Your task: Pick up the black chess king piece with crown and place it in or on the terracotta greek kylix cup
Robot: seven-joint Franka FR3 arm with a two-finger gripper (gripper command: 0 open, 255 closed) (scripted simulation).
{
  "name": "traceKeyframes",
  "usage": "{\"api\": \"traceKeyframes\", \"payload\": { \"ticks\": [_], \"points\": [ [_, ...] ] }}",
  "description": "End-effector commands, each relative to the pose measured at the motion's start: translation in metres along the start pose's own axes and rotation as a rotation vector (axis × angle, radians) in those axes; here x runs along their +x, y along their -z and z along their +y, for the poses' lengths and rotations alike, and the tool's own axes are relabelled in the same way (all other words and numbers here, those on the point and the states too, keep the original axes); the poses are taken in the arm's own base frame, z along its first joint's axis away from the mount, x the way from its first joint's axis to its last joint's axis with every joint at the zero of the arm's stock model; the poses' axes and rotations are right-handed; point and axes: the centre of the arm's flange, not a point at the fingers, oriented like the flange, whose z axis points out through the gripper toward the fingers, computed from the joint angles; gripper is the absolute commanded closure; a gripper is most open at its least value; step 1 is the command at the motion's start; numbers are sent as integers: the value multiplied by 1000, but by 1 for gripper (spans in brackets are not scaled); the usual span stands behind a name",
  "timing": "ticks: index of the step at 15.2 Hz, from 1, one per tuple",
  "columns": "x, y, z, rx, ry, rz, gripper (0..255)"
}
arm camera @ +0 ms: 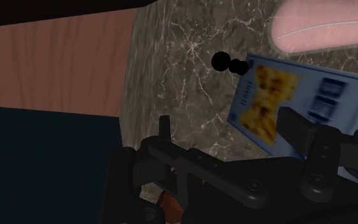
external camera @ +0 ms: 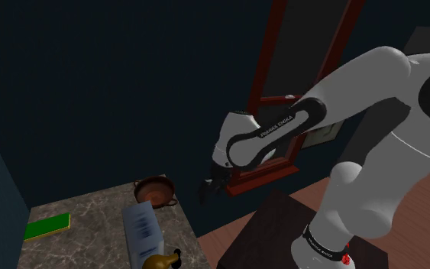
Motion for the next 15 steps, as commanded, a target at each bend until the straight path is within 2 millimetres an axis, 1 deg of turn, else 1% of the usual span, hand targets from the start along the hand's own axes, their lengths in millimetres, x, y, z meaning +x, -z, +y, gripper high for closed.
{"api": "traceKeyframes", "payload": {
  "ticks": [1, 14, 15],
  "points": [
    [3, -24, -7, 11, 2, -1, 0],
    [15, -180, -69, 85, 30, -23, 0],
    [16, -182, -70, 86, 31, -23, 0]
  ]
}}
